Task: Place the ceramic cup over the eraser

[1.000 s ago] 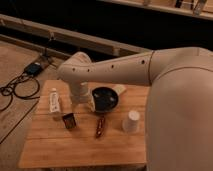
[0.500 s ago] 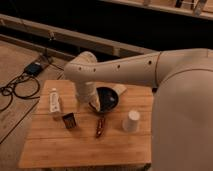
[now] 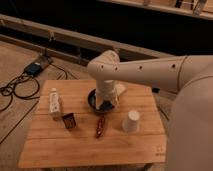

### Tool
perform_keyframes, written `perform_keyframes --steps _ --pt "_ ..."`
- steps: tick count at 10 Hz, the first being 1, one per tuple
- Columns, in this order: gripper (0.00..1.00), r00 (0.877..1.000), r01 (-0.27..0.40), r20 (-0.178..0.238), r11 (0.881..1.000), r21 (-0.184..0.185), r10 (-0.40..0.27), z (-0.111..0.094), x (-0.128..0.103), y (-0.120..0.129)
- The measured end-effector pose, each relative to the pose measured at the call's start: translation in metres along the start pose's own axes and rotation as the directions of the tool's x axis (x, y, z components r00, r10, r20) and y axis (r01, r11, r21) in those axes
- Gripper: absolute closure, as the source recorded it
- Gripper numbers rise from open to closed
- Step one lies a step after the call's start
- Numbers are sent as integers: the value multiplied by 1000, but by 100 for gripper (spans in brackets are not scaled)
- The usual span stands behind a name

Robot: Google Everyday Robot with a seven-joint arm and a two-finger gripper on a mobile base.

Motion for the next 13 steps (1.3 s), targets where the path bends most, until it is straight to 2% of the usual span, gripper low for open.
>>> perform_keyframes --steps 2,3,6,9,13 --pt "35 999 -35 12 999 0 35 4 -4 -25" --pt "35 998 -68 16 998 12 68 6 -4 -48" --pt "35 992 -130 11 991 38 129 14 8 -91" --pt "35 984 -179 10 983 42 179 23 22 -117" --pt "35 980 -199 5 979 32 199 37 28 -129"
